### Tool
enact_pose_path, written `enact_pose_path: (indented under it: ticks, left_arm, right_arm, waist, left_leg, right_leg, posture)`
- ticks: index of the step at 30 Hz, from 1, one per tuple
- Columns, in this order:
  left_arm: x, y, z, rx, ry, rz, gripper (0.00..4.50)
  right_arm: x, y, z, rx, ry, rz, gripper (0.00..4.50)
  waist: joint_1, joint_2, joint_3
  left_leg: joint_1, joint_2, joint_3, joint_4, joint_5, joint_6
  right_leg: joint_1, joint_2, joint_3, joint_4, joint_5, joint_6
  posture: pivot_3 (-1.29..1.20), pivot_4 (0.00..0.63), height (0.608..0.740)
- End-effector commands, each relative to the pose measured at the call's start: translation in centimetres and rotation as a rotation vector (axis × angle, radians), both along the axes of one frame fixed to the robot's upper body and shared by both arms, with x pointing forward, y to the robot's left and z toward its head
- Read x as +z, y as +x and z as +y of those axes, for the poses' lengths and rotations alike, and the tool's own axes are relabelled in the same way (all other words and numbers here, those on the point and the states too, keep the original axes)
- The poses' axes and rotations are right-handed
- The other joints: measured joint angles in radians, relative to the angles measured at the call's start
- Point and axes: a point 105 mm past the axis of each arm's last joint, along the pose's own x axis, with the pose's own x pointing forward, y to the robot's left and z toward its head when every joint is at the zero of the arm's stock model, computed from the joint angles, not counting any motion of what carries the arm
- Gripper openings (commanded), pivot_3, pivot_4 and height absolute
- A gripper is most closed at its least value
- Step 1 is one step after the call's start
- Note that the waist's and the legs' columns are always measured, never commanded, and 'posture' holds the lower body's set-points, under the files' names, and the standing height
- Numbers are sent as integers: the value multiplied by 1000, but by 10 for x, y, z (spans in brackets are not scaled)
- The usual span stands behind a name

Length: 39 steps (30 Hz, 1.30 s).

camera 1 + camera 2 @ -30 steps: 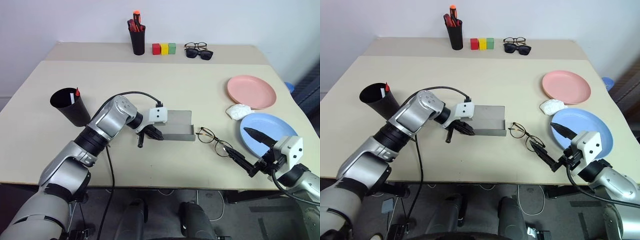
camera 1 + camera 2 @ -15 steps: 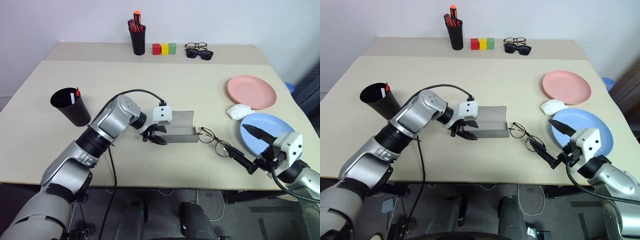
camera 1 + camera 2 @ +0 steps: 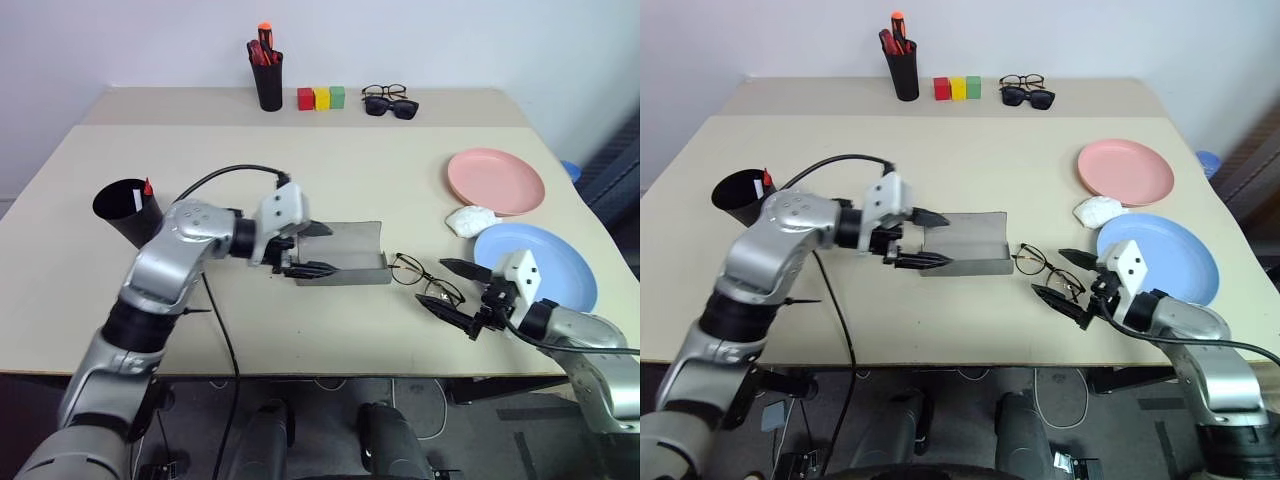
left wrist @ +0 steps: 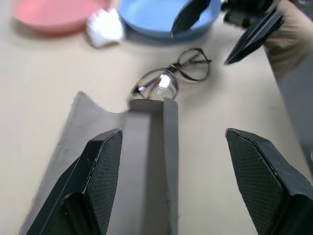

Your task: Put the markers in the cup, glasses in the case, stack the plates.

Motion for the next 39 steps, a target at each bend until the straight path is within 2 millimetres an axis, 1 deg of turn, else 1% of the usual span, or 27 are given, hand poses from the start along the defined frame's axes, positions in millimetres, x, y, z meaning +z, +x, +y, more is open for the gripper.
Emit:
enact_pose_path:
  ticks: [1, 6, 11, 16, 19, 22, 24, 25, 26, 28, 29, 33, 39]
  left_arm:
    - [16, -22, 11, -64, -74, 19, 3419]
    - [26, -21, 19, 39, -150, 49, 3419]
    - [27, -29, 23, 101, -168, 48, 3419]
    - [27, -37, 28, 155, -184, 48, 3419]
    - [26, -38, 31, 180, -188, 52, 3419]
    - [23, -39, 33, 205, -188, 59, 3496]
    - [21, -39, 34, 218, -186, 56, 3496]
    - [21, -39, 35, 224, -186, 55, 3496]
    - [20, -38, 35, 229, -184, 54, 3496]
    - [19, -38, 35, 233, -186, 52, 3496]
    - [19, -38, 35, 234, -187, 52, 3496]
    - [17, -36, 36, 249, -186, 45, 3496]
    - [20, -33, 34, 249, -204, 32, 3496]
  right_arm:
    - [-5, 9, 2, 36, -8, -6, 4500]
    - [-12, 21, -2, 62, -25, 18, 4500]
    - [-15, 28, -6, 75, -37, 46, 4500]
    - [-21, 31, -17, 61, -61, 80, 4500]
    - [-21, 31, -19, 64, -65, 86, 4500]
    - [-19, 33, -19, 68, -71, 93, 3707]
    - [-19, 34, -19, 73, -75, 95, 2730]
    - [-18, 35, -18, 74, -77, 96, 2129]
    - [-18, 36, -18, 75, -77, 97, 1704]
    - [-18, 37, -18, 74, -81, 99, 555]
    - [-18, 37, -18, 73, -83, 101, 70]
    - [-17, 37, -22, 52, -86, 100, 28]
    - [-3, 33, -31, 2, -78, 54, 28]
  waist:
    - [-2, 0, 0]
    - [1, 0, 0]
    - [-3, 0, 0]
    - [-3, 0, 0]
    - [-2, 0, 0]
    - [-2, 0, 0]
    - [-3, 0, 0]
    - [-3, 0, 0]
    - [-3, 0, 0]
    - [-2, 0, 0]
    - [-3, 0, 0]
    - [-2, -1, -1]
    - [2, -1, -1]
  left_leg:
    - [0, 0, 0, 0, 0, 0]
    - [1, -1, 0, 1, 0, 0]
    - [2, 0, 0, 0, 0, 0]
    - [3, 0, 0, 0, 0, 0]
    - [3, 0, 0, 0, 0, 0]
    - [3, 0, 1, 0, 0, 0]
    - [3, 0, 1, 0, 0, 0]
    - [3, 0, 0, 0, 0, 0]
    - [3, 0, 0, 0, 0, 0]
    - [3, 0, 1, 0, 0, 0]
    - [3, 0, 1, 0, 0, 0]
    - [5, 0, 0, 0, 0, 0]
    - [4, 0, 0, 0, 0, 0]
  right_leg:
    - [1, 0, 0, 0, 0, 0]
    - [2, 0, 0, 0, 0, 0]
    - [3, 0, 0, 0, 0, 1]
    - [3, 0, 0, 1, 0, 0]
    - [3, 0, 0, 1, 0, 0]
    - [3, 0, 0, 1, 0, 0]
    - [3, 0, 0, 1, 0, 0]
    - [3, 1, 0, 1, 0, 0]
    - [3, 1, 0, 1, 0, 0]
    - [3, 1, 0, 1, 0, 0]
    - [3, 1, 0, 0, 0, 0]
    - [5, 1, 0, 0, 0, 0]
    - [5, 0, 0, -1, 0, 0]
  posture:
    - [0, 150, 740]
    - [0, 150, 740]
    - [0, 150, 740]
    - [0, 150, 740]
    - [0, 150, 740]
    - [0, 150, 740]
    - [0, 150, 740]
    - [0, 150, 740]
    - [0, 150, 740]
    - [0, 150, 740]
    - [0, 150, 740]
    - [0, 150, 740]
    - [0, 150, 740]
